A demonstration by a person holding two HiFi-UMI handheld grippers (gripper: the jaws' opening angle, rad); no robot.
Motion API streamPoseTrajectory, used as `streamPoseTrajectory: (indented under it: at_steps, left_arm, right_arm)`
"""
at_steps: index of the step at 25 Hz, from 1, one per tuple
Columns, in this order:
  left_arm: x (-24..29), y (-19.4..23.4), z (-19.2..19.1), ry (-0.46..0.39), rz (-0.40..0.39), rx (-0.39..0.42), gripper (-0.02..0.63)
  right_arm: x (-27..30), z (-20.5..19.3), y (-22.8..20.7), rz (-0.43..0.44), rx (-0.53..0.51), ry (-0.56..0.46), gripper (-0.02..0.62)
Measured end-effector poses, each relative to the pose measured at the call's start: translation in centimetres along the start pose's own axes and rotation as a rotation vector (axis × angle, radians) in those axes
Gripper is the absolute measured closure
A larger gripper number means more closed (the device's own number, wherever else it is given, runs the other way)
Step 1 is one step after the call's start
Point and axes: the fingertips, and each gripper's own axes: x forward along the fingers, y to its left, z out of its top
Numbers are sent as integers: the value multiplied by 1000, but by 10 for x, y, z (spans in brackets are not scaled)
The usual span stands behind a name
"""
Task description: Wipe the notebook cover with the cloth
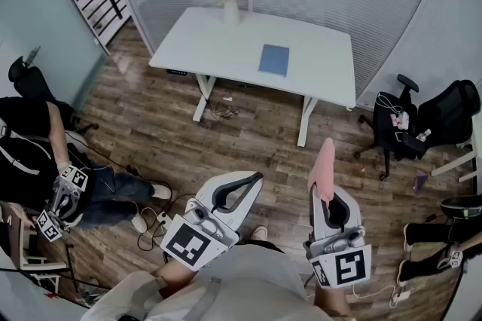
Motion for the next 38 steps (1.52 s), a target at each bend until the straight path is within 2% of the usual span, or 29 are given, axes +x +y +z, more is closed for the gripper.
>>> streamPoseTrajectory:
  at_steps: [9,17,27,38]
  left_arm:
    - [30,-23,-15,9,25,-20,607]
    - [46,-4,-28,40,45,-33,607]
    - [90,58,-33,21,46,-32,607]
    - [120,180,-32,13,49,-42,607]
  right_arm:
    - [-16,-17,-39,6,12,16,563]
    - [8,-25,-55,16,36,20,563]
    - [73,-34,-83,16,28,43,563]
    - [202,-27,-85,32,-6,52,563]
